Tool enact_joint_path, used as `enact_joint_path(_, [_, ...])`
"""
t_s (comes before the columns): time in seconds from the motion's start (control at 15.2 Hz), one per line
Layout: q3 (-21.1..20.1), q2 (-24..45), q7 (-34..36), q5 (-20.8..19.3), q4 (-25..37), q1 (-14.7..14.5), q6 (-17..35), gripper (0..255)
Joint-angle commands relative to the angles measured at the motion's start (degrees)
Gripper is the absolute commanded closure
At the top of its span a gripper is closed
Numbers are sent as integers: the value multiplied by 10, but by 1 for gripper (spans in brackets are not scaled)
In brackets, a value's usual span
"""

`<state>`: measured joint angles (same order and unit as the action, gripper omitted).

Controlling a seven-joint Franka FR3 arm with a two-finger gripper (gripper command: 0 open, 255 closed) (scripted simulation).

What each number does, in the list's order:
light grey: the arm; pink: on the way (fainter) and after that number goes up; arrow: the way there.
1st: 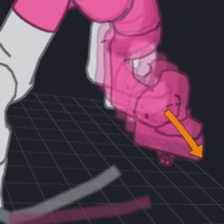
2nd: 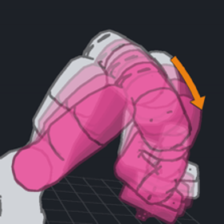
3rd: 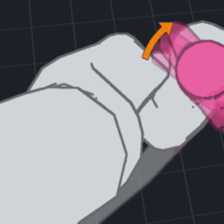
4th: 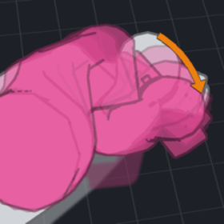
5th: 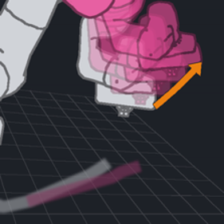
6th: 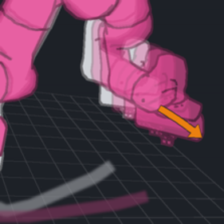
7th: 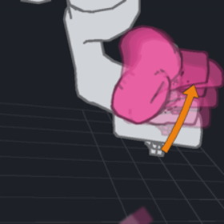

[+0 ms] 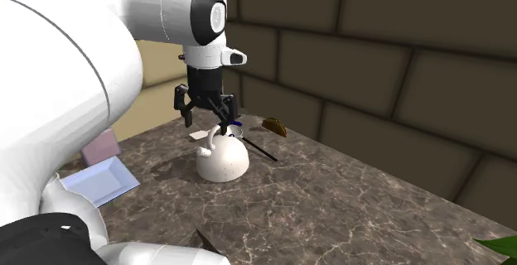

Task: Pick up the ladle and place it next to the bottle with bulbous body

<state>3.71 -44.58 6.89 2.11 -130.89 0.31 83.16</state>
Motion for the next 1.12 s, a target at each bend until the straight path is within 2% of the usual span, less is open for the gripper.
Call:
enact_joint_path(0.0, [0, 0, 0, 0, 0, 0, 0, 0])
enact_joint_path(0.53, [56, 120, -171, -61, -7, -32, 126, 0])
enact_joint_path(1.06, [95, 273, -328, -89, 34, -62, 245, 0])
